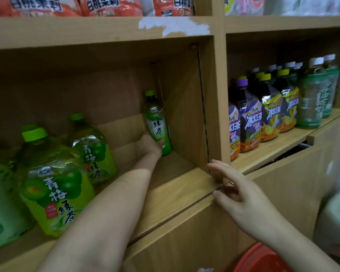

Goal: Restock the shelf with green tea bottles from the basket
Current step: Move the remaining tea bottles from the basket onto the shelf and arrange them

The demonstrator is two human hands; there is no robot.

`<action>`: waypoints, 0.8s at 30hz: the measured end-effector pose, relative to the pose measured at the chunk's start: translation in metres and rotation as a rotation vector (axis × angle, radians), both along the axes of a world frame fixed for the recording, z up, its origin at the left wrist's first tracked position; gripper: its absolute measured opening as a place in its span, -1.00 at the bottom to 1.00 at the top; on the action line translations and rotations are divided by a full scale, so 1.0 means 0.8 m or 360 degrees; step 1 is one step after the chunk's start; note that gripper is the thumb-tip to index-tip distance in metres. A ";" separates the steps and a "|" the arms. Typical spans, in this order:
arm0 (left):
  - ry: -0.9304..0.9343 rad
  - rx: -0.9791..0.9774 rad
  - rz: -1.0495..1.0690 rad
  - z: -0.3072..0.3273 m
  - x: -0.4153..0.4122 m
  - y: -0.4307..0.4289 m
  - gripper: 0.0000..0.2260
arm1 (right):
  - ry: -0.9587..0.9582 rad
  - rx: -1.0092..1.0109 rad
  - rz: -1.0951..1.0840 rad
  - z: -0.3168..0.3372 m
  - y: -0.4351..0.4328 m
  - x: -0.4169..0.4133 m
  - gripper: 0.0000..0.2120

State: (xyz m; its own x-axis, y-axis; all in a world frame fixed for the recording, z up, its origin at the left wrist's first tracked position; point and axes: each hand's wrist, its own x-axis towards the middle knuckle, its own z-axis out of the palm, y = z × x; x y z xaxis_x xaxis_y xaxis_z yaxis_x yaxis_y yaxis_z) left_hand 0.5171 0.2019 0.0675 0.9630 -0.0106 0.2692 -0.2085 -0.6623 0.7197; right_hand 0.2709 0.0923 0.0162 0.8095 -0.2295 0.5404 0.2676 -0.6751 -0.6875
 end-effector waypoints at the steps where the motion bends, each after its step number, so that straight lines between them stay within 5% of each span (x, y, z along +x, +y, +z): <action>1: 0.0049 0.0033 -0.0037 0.002 -0.005 0.001 -0.61 | 0.0005 0.0044 0.0000 0.002 -0.001 -0.006 -0.48; 7: -0.0176 0.0147 -0.0218 0.029 -0.101 0.008 -0.80 | 0.0186 0.0169 -0.0102 0.002 -0.024 -0.085 -0.62; 10: -0.0286 -0.0160 -0.0703 0.031 -0.192 0.006 -0.80 | 0.0387 0.0214 -0.0206 -0.021 -0.046 -0.142 -0.73; 13: 0.0009 -0.0376 -0.1308 -0.012 -0.296 -0.009 -0.74 | 0.0573 0.0278 -0.0355 -0.062 -0.065 -0.202 -0.83; 19: 0.0094 0.0569 -0.1664 -0.190 -0.386 -0.067 -0.84 | 0.0837 0.0419 -0.0572 -0.155 -0.074 -0.290 -0.78; 24: 0.0232 0.1497 -0.1655 -0.291 -0.374 -0.099 -0.66 | 0.1058 0.0440 -0.0695 -0.218 -0.100 -0.318 -0.65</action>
State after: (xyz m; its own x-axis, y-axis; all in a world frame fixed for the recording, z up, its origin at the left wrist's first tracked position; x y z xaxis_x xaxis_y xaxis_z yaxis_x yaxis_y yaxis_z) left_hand 0.2180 0.1231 -0.1656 0.4225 -0.8416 -0.3365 -0.8557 -0.4927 0.1579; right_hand 0.0169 0.0121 -0.1578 0.7470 -0.6500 -0.1394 -0.4978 -0.4078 -0.7654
